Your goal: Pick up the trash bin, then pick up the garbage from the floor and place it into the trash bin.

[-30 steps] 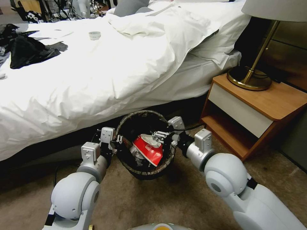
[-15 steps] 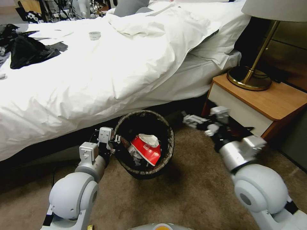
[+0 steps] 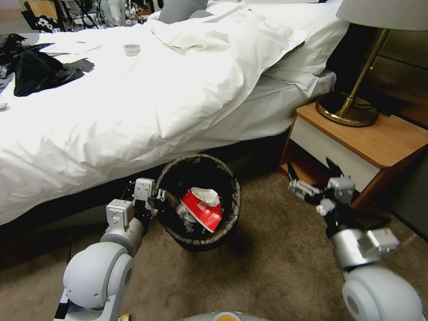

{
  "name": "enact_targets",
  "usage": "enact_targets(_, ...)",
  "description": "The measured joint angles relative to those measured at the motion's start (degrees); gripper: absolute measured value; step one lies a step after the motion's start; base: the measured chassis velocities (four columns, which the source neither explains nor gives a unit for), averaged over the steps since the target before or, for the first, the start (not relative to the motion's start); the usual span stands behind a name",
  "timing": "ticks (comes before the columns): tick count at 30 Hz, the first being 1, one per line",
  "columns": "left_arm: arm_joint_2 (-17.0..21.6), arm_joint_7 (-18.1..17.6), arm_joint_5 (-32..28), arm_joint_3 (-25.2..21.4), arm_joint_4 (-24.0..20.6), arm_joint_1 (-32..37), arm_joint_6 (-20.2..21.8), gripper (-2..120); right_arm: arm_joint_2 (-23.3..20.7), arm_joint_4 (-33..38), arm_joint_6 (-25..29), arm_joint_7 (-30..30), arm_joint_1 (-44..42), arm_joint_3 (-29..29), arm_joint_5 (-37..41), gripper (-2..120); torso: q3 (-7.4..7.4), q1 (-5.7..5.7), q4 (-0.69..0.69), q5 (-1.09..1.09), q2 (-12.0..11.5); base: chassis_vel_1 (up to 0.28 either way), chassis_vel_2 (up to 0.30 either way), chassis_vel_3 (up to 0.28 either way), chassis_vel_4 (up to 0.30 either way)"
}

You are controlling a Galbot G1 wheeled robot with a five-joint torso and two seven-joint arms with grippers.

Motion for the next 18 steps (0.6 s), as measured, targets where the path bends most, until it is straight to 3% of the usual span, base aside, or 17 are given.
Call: enact_targets(18, -0.07, 0.00, -0.15, -0.52, -0.34, 0.02, 0.07, 2, 0.90, -1.47, 0.72, 0.75, -0.14, -0.54, -1.12, 100, 0.00, 0.00, 0.01, 0.00, 0.00, 0.026, 0.027, 0.034, 0.024)
